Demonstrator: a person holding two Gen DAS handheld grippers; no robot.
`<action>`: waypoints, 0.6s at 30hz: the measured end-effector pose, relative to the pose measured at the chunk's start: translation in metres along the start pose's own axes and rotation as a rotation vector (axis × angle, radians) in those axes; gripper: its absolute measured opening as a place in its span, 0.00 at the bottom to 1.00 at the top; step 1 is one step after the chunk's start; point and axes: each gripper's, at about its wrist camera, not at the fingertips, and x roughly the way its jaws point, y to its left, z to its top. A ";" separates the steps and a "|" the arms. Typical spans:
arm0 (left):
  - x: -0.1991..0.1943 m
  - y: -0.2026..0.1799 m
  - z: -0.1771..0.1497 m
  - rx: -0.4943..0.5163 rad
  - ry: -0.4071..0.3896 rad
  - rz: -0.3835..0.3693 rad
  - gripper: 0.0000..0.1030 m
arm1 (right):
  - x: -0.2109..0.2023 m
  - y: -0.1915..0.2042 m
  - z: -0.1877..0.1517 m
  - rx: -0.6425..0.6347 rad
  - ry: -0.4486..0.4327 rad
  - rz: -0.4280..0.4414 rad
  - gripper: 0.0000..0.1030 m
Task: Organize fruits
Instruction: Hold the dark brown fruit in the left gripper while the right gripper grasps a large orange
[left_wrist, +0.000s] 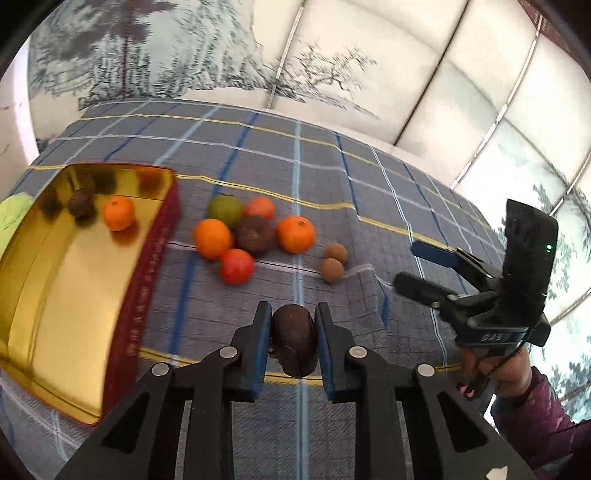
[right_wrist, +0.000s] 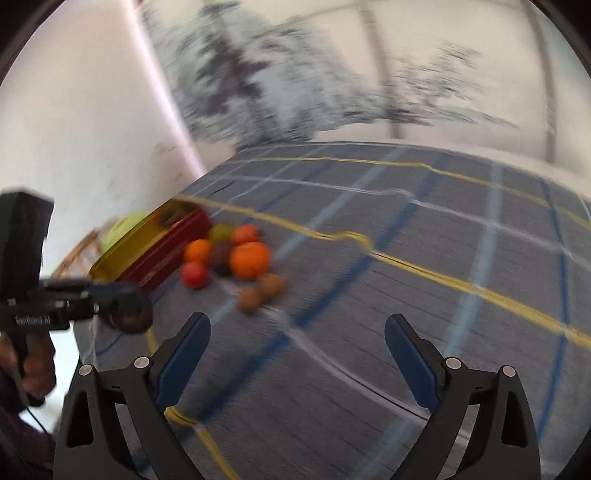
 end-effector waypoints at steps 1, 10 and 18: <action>-0.001 0.004 0.000 -0.003 -0.007 0.008 0.20 | 0.004 0.005 0.003 -0.025 0.005 0.000 0.93; -0.003 0.015 -0.005 -0.036 -0.005 -0.029 0.20 | 0.031 0.007 0.027 -0.113 0.049 0.004 0.93; -0.008 0.010 -0.002 -0.030 -0.013 -0.036 0.20 | 0.080 0.033 0.054 -0.303 0.135 0.051 0.91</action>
